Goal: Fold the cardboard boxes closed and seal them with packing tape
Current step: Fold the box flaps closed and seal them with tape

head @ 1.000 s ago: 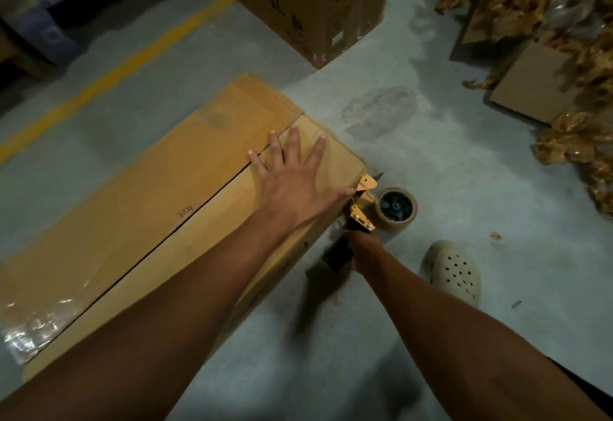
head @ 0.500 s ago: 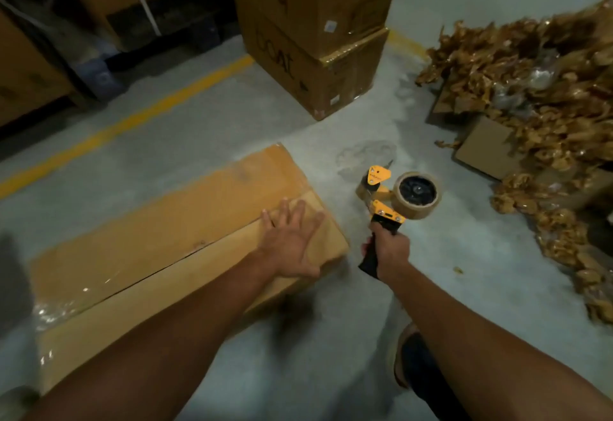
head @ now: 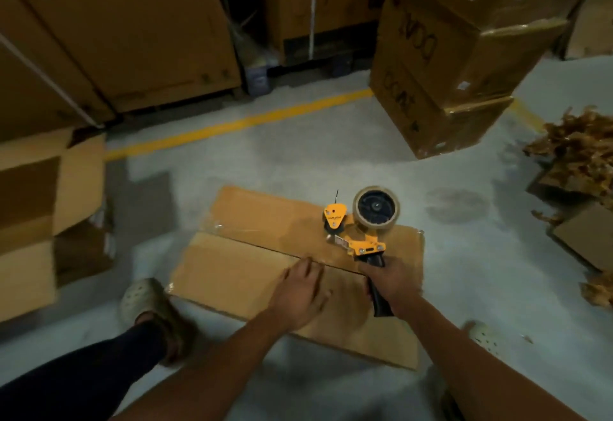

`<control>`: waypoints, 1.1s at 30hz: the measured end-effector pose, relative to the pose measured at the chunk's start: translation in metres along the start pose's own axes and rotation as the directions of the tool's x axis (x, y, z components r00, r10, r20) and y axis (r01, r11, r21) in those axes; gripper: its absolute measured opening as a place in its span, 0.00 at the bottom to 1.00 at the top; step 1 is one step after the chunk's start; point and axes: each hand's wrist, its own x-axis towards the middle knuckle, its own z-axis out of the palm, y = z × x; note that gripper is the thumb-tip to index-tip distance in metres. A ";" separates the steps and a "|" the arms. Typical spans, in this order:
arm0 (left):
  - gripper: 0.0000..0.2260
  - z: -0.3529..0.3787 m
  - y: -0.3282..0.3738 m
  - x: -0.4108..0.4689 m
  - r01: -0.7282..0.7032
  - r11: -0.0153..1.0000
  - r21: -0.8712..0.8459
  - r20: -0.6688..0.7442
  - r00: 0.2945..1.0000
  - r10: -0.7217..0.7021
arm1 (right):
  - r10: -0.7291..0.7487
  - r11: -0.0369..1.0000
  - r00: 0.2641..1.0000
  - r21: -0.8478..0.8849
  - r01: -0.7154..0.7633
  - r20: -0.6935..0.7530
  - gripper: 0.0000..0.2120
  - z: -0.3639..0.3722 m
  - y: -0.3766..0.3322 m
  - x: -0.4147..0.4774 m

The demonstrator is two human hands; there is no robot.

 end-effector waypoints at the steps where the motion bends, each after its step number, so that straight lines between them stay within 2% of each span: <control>1: 0.26 -0.010 -0.024 -0.008 0.081 0.997 -0.018 -0.034 0.996 -0.082 | -0.003 1.000 0.999 -0.018 0.004 0.041 0.13 0.018 -0.003 -0.002; 4: 0.18 -0.036 -0.094 -0.023 0.203 0.976 -0.076 -0.053 0.977 -0.207 | -0.003 0.996 0.993 -0.091 0.013 0.114 0.12 0.066 -0.011 -0.004; 5: 0.14 -0.043 -0.112 -0.025 0.231 0.961 -0.151 -0.058 0.969 -0.242 | -0.004 0.993 0.991 -0.120 0.020 0.133 0.11 0.081 -0.014 -0.004; 6: 0.11 -0.052 -0.125 -0.025 0.292 0.910 -0.295 -0.062 0.944 -0.323 | -0.010 0.989 0.988 -0.144 0.032 0.155 0.10 0.094 -0.018 -0.004; 7: 0.10 -0.062 -0.135 -0.023 0.376 0.776 -0.507 -0.036 0.890 -0.454 | -0.011 0.985 0.985 -0.167 0.040 0.175 0.09 0.106 -0.022 -0.004; 8: 0.10 -0.074 -0.142 -0.021 0.433 0.536 -0.724 0.043 0.804 -0.593 | -0.012 0.982 0.982 -0.183 0.047 0.191 0.09 0.118 -0.026 -0.003; 9: 0.10 -0.083 -0.148 -0.018 0.430 0.262 -0.864 0.159 0.728 -0.667 | -0.017 0.979 0.979 -0.197 0.057 0.203 0.08 0.128 -0.031 -0.002; 10: 0.12 -0.091 -0.155 -0.016 0.387 0.028 -0.922 0.268 0.688 -0.674 | -0.023 0.975 0.977 -0.209 0.069 0.213 0.08 0.137 -0.036 0.000; 11: 0.14 -0.098 -0.161 -0.015 0.358 -0.105 -0.928 0.337 0.684 -0.647 | -0.032 0.971 0.976 -0.223 0.082 0.216 0.08 0.144 -0.040 0.003; 14: 0.24 -0.111 -0.176 -0.020 0.346 -0.251 -0.904 0.428 0.739 -0.521 | -0.084 0.955 0.973 -0.262 0.141 0.216 0.05 0.158 -0.054 0.010; 17: 0.28 -0.112 -0.185 -0.023 0.388 -0.308 -0.869 0.486 0.786 -0.381 | -0.130 0.930 0.966 -0.312 0.197 0.223 0.03 0.162 -0.067 0.018; 19: 0.25 -0.110 -0.186 -0.022 0.403 -0.361 -0.841 0.517 0.794 -0.319 | -0.150 0.904 0.963 -0.363 0.226 0.225 0.03 0.164 -0.075 0.022; 22: 0.16 -0.107 -0.191 -0.018 0.320 -0.526 -0.788 0.534 0.781 -0.324 | -0.198 0.855 0.949 -0.430 0.289 0.245 0.04 0.165 -0.087 0.028; 23: 0.13 -0.107 -0.193 -0.017 0.301 -0.547 -0.781 0.535 0.773 -0.339 | -0.225 0.832 0.940 -0.452 0.322 0.256 0.05 0.165 -0.090 0.029; 25: 0.07 -0.111 -0.199 -0.014 0.299 -0.505 -0.810 0.524 0.754 -0.395 | -0.294 0.771 0.913 -0.494 0.401 0.283 0.06 0.167 -0.098 0.032; 27: 0.06 -0.117 -0.207 -0.008 0.280 -0.385 -0.879 0.455 0.734 -0.505 | -0.366 0.693 0.874 -0.533 0.485 0.319 0.06 0.169 -0.106 0.034; 29: 0.05 -0.126 -0.215 -0.002 0.243 -0.258 -0.935 0.351 0.727 -0.590 | -0.416 0.622 0.832 -0.553 0.554 0.367 0.09 0.173 -0.113 0.037; 33: 0.14 -0.131 -0.236 0.009 0.263 0.030 -0.964 0.184 0.748 -0.638 | -0.512 0.519 0.760 -0.561 0.645 0.401 0.09 0.187 -0.118 0.049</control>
